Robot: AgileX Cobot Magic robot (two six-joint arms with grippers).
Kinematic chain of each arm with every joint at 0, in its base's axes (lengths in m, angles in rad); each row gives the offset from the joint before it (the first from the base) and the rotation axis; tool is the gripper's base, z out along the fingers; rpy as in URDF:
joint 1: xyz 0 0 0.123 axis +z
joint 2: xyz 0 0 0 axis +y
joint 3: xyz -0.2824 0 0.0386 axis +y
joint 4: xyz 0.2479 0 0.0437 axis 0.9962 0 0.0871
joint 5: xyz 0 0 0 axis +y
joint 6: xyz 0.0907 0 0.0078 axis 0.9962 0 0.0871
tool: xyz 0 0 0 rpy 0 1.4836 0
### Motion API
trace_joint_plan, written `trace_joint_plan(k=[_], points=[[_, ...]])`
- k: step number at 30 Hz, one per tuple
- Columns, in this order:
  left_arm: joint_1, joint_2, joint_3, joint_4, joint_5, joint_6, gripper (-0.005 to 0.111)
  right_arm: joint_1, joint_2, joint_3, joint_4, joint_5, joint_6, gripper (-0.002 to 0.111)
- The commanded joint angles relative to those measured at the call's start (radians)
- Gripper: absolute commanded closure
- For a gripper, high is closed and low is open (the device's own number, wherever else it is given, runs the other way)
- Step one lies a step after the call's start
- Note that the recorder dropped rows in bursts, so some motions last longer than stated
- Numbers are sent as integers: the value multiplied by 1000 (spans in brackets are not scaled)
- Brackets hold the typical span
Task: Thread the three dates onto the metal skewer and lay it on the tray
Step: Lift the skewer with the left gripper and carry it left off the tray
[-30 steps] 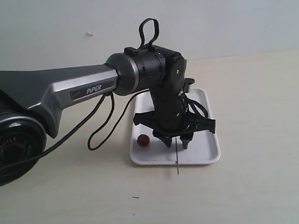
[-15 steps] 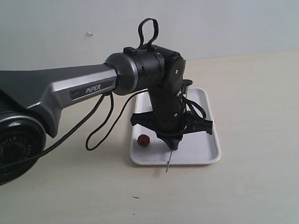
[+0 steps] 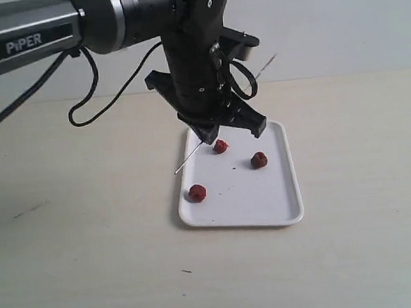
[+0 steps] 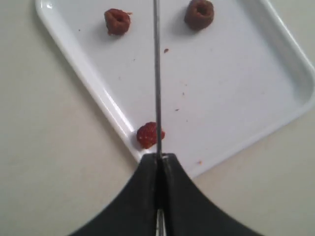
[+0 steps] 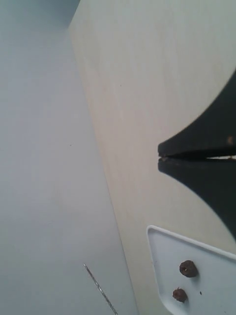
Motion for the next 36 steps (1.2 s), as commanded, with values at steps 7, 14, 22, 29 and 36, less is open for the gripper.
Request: trace_joint_plan(k=[7,14,22,29,36], points=[[59,-330,262,77,-30,74,107,2,-7,4,-4,-9,-2,108],[108,-402,470,190,-120,75,107,2,-7,4,-4,-9,-2,108],[234,-400,571,287,-354,158,107,2,-7,4,-4,-32,-2,108],[407,-379,580,28,-189,452,107,2,-7,4,3,-366,-2,108],[544,-377,685,-250,-55,710,107,2,-7,4,14,-620,456,108]])
